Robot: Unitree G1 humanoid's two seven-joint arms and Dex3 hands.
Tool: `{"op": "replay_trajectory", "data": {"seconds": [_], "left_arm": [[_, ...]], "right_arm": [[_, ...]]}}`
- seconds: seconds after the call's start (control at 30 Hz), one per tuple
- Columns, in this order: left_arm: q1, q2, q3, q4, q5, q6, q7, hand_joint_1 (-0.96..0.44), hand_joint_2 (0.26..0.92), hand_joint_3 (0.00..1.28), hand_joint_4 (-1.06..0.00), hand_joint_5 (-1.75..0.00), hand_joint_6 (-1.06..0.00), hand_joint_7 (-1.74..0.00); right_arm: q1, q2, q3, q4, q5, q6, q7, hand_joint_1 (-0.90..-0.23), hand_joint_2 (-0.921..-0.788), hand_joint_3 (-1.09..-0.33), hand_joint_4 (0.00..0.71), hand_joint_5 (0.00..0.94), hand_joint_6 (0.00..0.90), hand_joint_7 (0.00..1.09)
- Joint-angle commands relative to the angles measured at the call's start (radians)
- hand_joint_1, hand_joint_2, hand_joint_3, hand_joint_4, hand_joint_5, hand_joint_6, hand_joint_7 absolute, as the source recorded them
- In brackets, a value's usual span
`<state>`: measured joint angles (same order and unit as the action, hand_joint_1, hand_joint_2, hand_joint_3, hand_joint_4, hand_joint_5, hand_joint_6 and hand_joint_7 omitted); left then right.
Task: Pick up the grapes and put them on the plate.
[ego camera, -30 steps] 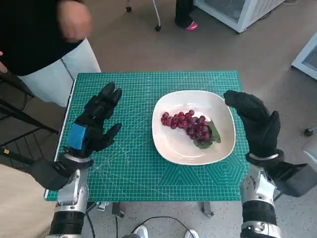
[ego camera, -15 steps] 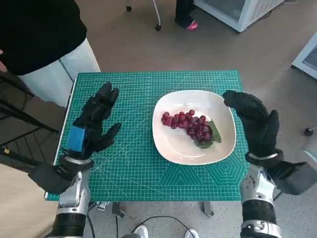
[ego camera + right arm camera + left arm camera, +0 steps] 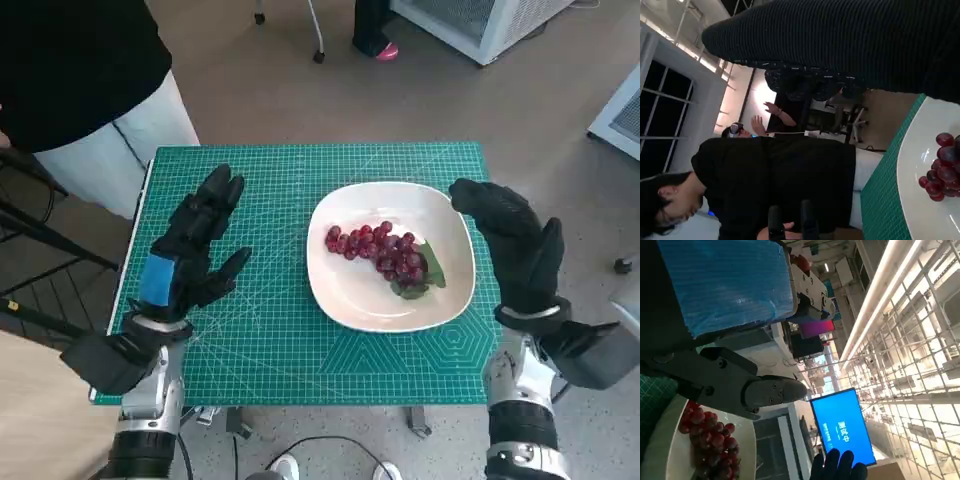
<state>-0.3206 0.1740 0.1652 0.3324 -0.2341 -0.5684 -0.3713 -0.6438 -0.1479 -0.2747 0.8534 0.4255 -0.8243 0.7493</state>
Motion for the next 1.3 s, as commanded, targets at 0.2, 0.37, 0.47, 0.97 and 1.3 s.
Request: {"op": "replay_trajectory", "data": {"seconds": [0.2, 0.37, 0.47, 0.97, 1.3], "left_arm": [[-0.006, 0.015, -0.003, -0.01, 0.005, -0.005, -0.002, -0.27, 0.921, 0.4, -0.32, 0.0, -0.35, -0.06], [-0.008, 0.017, -0.002, -0.003, 0.006, -0.008, -0.001, -0.27, 0.921, 0.4, -0.32, 0.0, -0.35, -0.06], [-0.007, 0.017, -0.002, -0.001, 0.006, -0.008, -0.002, -0.26, 0.921, 0.4, -0.32, 0.0, -0.35, -0.06], [0.01, 0.02, -0.002, -0.02, 0.003, -0.004, -0.004, -0.26, 0.921, 0.4, -0.32, 0.0, -0.36, -0.07], [0.029, 0.017, -0.005, -0.037, 0.007, -0.009, 0.001, -0.26, 0.921, 0.4, -0.33, -0.01, -0.36, -0.07]], "right_arm": [[0.009, 0.0, -0.004, 0.021, -0.002, 0.006, 0.007, -0.381, -0.921, -0.518, 0.551, 0.002, 0.506, 0.01], [0.009, 0.001, -0.004, 0.027, -0.003, -0.002, 0.008, -0.379, -0.921, -0.518, 0.552, 0.002, 0.506, 0.01], [0.007, 0.0, -0.005, 0.034, -0.003, -0.007, 0.009, -0.379, -0.921, -0.518, 0.552, 0.002, 0.505, 0.01], [0.01, -0.003, -0.009, 0.043, -0.002, -0.024, 0.016, -0.381, -0.921, -0.518, 0.552, 0.001, 0.505, 0.0], [0.016, -0.001, -0.007, 0.037, 0.0, -0.021, 0.018, -0.385, -0.921, -0.518, 0.552, 0.001, 0.505, 0.0]]}}
